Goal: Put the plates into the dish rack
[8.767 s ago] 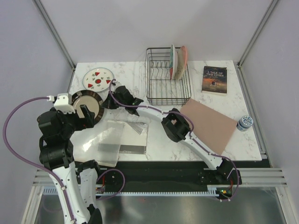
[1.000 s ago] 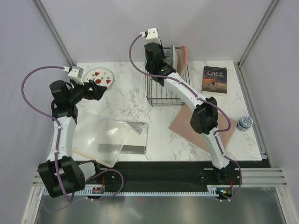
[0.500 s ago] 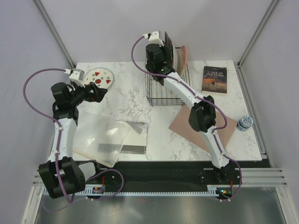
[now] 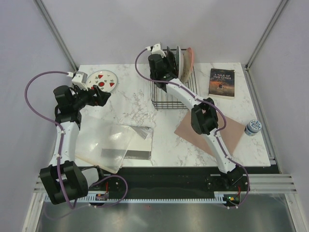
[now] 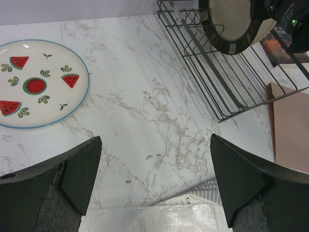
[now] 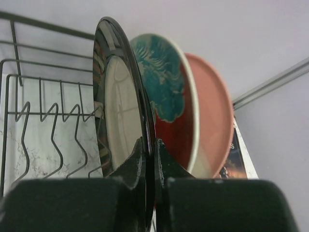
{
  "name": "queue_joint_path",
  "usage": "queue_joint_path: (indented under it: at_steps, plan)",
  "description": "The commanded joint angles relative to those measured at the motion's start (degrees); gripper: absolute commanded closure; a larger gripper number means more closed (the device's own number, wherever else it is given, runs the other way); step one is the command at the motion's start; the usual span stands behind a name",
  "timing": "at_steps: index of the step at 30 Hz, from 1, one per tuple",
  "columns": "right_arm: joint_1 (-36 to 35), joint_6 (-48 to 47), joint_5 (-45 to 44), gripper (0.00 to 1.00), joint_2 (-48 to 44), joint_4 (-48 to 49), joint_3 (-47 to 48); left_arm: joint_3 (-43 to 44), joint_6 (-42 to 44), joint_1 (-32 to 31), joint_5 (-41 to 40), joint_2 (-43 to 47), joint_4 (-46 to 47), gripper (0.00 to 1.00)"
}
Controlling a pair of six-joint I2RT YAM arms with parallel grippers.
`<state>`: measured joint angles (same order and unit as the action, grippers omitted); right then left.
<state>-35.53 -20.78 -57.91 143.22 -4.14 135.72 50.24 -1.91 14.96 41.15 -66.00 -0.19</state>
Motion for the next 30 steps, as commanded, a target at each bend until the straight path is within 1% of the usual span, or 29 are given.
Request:
queue_joint_path:
  at_steps: [1,2,3,5,6,8,9,11,12,13,15,16,17,18,19,20,21,22,23,24,25,26,27,30]
  plan:
    - [1.3,1.4,0.3,0.99,-1.3,4.8,4.0,-0.1,3.4,-0.1,-1.9,-0.5,-1.9,0.00]
    - [1.3,1.4,0.8,0.97,-1.3,4.8,4.0,-0.3,3.5,-0.1,-2.0,-0.7,-2.4,0.00]
    - [1.3,1.4,0.9,0.89,-1.0,4.8,3.9,-0.4,3.5,-0.1,-2.7,-0.9,-2.6,0.00]
    - [1.3,1.4,1.5,0.78,-1.4,4.8,3.8,-0.6,3.7,-0.1,-5.4,-1.1,-3.0,0.00]
    - [1.3,1.3,1.7,0.68,-1.6,5.3,3.2,-0.6,3.5,0.0,-6.9,-1.8,-3.3,0.00]
    - [0.8,-0.2,2.6,0.59,-3.3,6.7,1.8,0.0,3.5,-0.1,-11.3,-2.9,-3.3,0.00]
    - [0.3,-0.9,2.8,0.53,-4.1,8.9,-0.1,0.4,5.6,0.0,-12.0,-4.6,-3.1,0.00]
    - [-0.5,-2.1,3.3,0.49,-6.5,10.4,-1.5,2.7,8.6,0.0,-12.4,-7.3,-3.2,0.00]
    - [-1.5,-2.8,4.3,0.46,-7.3,11.1,-2.3,3.8,10.0,0.0,-12.5,-8.8,-3.9,0.00]
    - [-2.0,-3.0,4.5,0.44,-9.0,11.6,-2.7,5.1,13.1,-0.1,-12.4,-12.4,-4.6,0.00]
    - [-3.7,-3.5,5.3,0.41,-10.9,12.6,-4.3,10.1,17.4,0.0,-13.1,-16.8,-6.7,0.00]
    - [-4.3,-3.4,5.8,0.40,-12.8,12.6,-4.8,12.1,18.9,-0.1,-13.4,-21.2,-9.5,0.00]
    - [-5.4,-3.1,6.1,0.39,-13.7,12.6,-5.5,16.4,20.1,-0.2,-14.1,-23.9,-11.4,0.00]
    - [-5.9,-1.9,6.5,0.39,-14.8,12.3,-7.6,18.6,22.8,-0.3,-14.2,-26.2,-12.9,0.02]
    - [-6.3,-0.6,8.9,0.39,-17.2,11.5,-8.8,20.7,24.0,-0.5,-14.8,-30.3,-15.7,0.05]
    - [-6.7,0.8,10.7,0.37,-18.3,10.3,-11.3,24.2,25.0,-0.8,-16.7,-32.0,-16.2,0.06]
    - [-6.7,2.4,13.3,0.34,-20.8,6.9,-12.6,25.5,27.5,-1.2,-17.1,-33.5,-16.6,0.07]
    - [-6.7,5.1,20.2,0.29,-22.1,5.3,-14.2,26.8,28.9,-1.5,-17.4,-35.1,-17.5,0.11]
    - [-6.7,5.2,24.7,0.24,-23.5,4.2,-18.9,29.1,30.3,-1.9,-18.0,-37.8,-17.9,0.12]
    - [-6.7,5.1,28.4,0.24,-26.2,4.2,-21.3,30.3,33.2,-2.7,-18.7,-39.3,-18.8,0.14]
    - [-6.7,5.2,34.6,0.24,-27.3,4.2,-23.5,32.2,34.7,-3.2,-19.4,-40.5,-19.6,0.16]
    - [-6.7,5.8,36.2,0.24,-28.2,2.7,-26.4,32.6,36.1,-3.6,-20.7,-42.4,-20.3,0.17]
    - [-6.7,6.6,37.2,0.24,-29.5,2.4,-27.5,32.9,38.5,-4.6,-21.4,-43.1,-20.4,0.17]
    - [-6.7,8.0,41.5,0.24,-31.2,1.0,-30.2,33.9,42.4,-6.6,-23.8,-45.5,-20.6,0.22]
